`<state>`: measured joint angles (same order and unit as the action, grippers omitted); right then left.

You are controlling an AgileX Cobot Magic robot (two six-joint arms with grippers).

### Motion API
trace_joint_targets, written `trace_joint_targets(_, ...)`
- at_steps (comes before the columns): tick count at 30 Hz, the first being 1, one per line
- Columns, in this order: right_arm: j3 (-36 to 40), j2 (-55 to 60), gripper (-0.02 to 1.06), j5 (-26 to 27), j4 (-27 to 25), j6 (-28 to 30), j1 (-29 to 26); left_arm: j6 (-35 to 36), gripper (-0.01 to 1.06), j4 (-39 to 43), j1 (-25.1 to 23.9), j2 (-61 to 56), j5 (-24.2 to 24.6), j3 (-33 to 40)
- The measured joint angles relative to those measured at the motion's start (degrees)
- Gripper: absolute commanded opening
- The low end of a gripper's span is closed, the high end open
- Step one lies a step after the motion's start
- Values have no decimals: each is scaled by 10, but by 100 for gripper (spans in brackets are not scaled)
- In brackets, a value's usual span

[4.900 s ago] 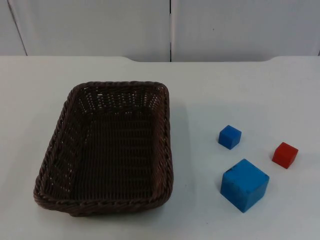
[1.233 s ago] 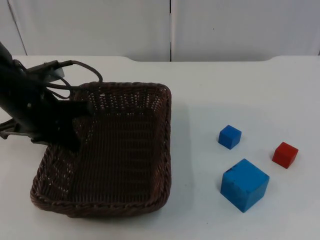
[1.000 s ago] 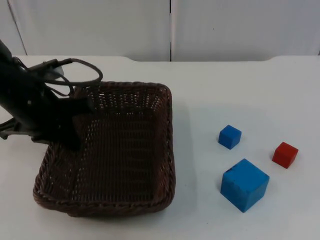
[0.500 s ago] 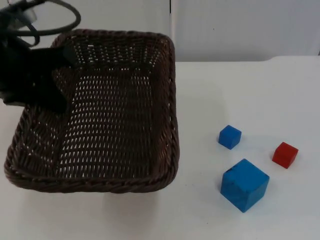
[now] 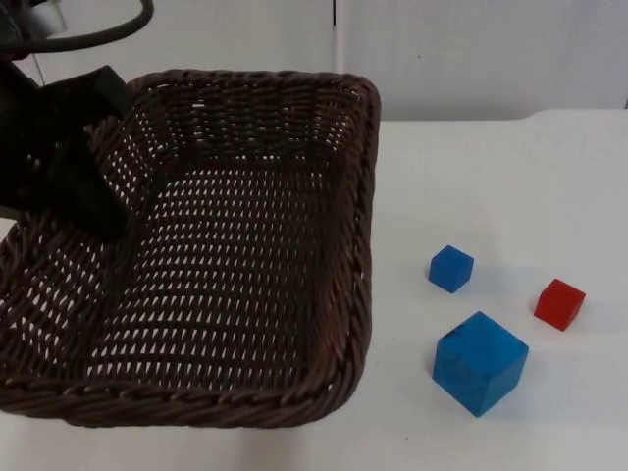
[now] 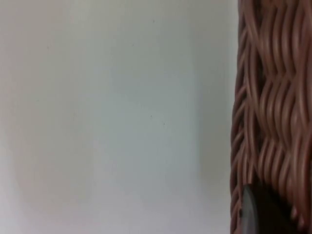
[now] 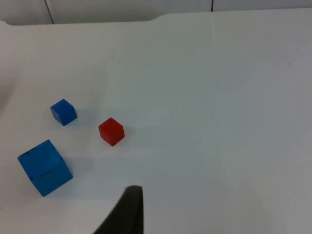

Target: Pick up the basket with the left hand and place the largest block into the basket with the right hand.

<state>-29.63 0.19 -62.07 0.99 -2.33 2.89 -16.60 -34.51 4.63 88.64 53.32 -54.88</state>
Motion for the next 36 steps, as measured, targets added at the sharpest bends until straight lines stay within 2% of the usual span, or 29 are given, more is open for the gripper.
trace_joint_targets(12,0,0,105,0,0,0,0,62,0,15,0,-104,-4,78)
trace_joint_targets(16,0,0,105,0,0,0,0,88,0,21,0,-150,-26,141)
trace_joint_targets(21,0,0,105,0,0,0,0,94,0,21,0,-170,-35,175)
trace_joint_targets(36,0,0,105,0,0,0,0,81,0,23,2,-172,-30,191)
